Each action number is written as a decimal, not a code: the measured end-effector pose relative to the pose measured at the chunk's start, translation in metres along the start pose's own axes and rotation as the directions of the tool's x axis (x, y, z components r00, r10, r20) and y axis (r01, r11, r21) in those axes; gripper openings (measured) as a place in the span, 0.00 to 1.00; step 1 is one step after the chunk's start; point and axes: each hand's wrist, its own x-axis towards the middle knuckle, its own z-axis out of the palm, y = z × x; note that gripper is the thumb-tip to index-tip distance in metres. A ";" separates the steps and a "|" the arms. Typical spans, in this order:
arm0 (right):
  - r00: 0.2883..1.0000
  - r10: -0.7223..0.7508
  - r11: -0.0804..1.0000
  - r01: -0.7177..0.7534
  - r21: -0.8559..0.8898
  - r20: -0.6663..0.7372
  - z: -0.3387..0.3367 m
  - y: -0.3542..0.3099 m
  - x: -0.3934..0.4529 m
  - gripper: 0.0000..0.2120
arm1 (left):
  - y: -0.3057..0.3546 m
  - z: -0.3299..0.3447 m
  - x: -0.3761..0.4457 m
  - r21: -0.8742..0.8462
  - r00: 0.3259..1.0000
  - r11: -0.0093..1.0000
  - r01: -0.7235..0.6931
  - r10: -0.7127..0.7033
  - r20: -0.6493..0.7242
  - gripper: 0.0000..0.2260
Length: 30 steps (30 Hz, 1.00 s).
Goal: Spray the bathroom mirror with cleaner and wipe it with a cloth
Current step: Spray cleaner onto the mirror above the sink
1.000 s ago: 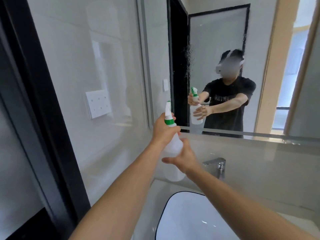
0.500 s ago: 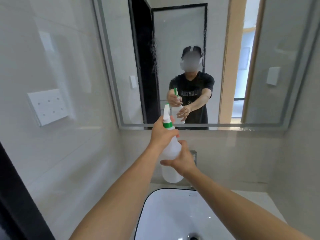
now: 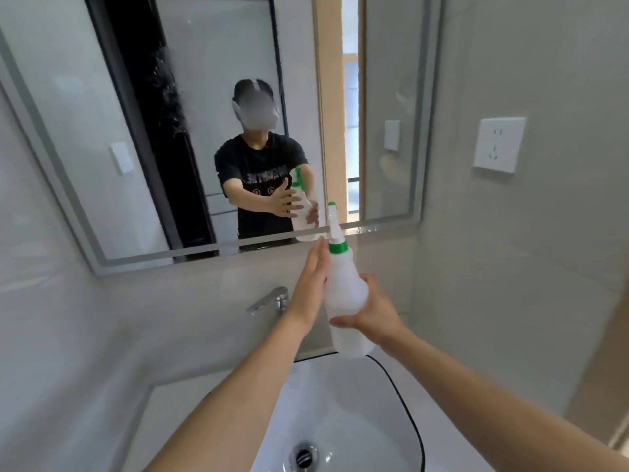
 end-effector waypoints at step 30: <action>0.778 0.622 0.779 -0.606 0.160 -0.082 -0.118 0.257 -0.129 0.43 | -0.219 0.223 -0.047 0.084 0.317 0.379 0.922 -0.860 0.400 0.32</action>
